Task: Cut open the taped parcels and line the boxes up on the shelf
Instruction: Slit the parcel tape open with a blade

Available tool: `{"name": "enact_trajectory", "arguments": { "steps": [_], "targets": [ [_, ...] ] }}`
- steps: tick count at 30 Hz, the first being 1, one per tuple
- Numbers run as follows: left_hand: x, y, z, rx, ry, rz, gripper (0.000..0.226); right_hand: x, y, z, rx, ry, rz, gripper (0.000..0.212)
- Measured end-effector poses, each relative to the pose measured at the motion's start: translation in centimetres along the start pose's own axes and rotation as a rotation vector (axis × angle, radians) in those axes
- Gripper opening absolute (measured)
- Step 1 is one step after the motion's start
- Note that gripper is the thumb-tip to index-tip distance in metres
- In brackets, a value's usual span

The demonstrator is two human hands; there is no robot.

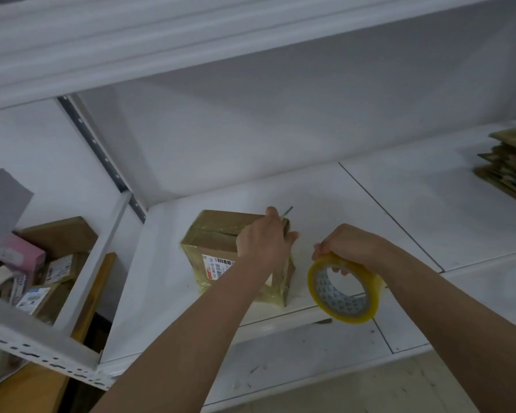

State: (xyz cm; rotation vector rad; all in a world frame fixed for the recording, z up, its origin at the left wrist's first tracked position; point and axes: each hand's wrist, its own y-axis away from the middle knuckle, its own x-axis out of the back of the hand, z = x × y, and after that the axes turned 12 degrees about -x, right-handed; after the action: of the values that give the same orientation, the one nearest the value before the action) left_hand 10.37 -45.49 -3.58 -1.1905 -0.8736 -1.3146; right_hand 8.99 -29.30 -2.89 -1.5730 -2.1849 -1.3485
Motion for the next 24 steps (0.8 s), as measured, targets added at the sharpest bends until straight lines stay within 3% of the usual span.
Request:
{"name": "enact_trajectory", "arguments": {
  "steps": [5, 9, 12, 16, 24],
  "targets": [
    [0.1, -0.1, -0.6, -0.029, -0.010, -0.033, 0.039, -0.6, -0.3, 0.3, 0.046, -0.060, 0.067, 0.031],
    [1.8, 0.1, -1.6, -0.124, 0.262, -0.080, 0.033, -0.6, -0.4, 1.1, 0.107, -0.053, 0.145, 0.028],
    [3.7, 0.4, -2.0, -0.170, 0.362, -0.238, 0.039, -0.6, -0.5, 1.2, 0.103, -0.031, 0.165, 0.023],
    [5.4, 0.1, -0.7, -0.267, 0.068, -0.475, 0.039, -0.8, -0.5, 1.0, 0.106, 0.008, 0.223, 0.023],
    [3.1, -1.6, 2.3, -0.233, -0.300, -0.575, 0.030, -0.6, 0.2, 0.6, 0.142, 0.162, 0.350, 0.029]
  ]
}}
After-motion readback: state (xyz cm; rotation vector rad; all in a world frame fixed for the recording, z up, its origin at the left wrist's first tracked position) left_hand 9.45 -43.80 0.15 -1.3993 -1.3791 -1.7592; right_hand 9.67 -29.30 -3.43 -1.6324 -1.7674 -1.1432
